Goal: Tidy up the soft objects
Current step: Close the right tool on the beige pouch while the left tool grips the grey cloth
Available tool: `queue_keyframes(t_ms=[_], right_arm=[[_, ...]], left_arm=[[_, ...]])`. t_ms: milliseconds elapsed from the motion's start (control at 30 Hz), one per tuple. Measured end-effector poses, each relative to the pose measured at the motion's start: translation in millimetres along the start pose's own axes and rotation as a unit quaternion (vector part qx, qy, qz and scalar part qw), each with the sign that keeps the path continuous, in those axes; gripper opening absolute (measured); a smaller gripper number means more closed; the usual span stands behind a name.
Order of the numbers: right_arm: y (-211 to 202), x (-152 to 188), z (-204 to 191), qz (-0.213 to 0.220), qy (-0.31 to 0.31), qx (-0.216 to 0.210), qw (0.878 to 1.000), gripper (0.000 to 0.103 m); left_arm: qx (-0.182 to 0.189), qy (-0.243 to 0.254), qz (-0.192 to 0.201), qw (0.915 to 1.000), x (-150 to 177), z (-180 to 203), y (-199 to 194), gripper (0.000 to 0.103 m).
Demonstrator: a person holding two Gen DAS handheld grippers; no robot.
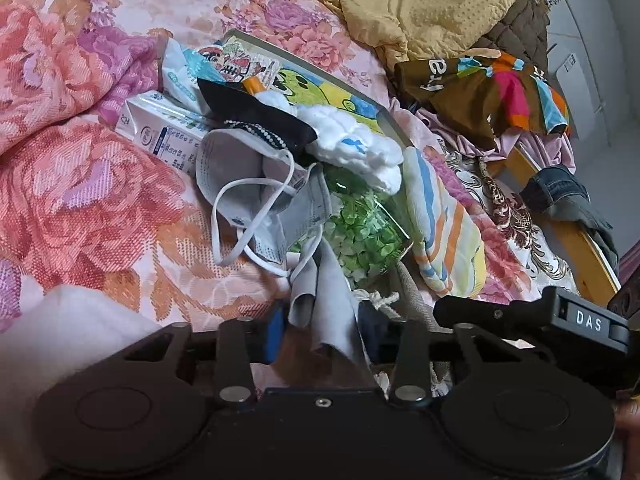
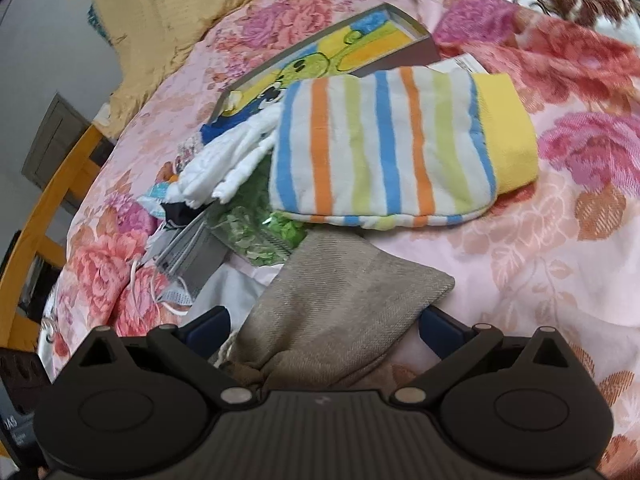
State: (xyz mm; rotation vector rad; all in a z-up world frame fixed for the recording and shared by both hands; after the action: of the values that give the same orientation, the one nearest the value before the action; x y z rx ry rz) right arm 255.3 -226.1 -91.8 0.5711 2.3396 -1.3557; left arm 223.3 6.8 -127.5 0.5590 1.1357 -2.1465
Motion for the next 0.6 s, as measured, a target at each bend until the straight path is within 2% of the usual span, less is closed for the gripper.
queue_keyframes(t_ms=[200,433,600], right_arm=[[6,8,-16,-0.009,-0.053,0.01,0.999,0.099],[4,12,-21,-0.008,-0.071,0.014,0.997,0.086],[7,17,-26,-0.024,-0.085,0.003,0.996,0.075]], left_arm=[[-0.015,0.004,-0.003,0.9999,2,-1,1,0.024],[-0.04,0.007,-0.001,0.9992,6,1,-1,0.012],[-0.05,0.007,0.0,0.9987,9,6,-8,0.007]])
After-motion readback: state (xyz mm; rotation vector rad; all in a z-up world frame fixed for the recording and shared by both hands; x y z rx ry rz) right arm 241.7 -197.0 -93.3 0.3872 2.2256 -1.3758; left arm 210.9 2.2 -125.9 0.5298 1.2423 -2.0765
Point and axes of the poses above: each gripper's, at about its wrist camera, not at the fingertips, and y roughly the way its jaws point, z to its right, x to its underside, the point moved 5 cm from there along y, roughly the way its jaws point, and after that the axes turned 2 degrees about y, right-handed, at the moved point
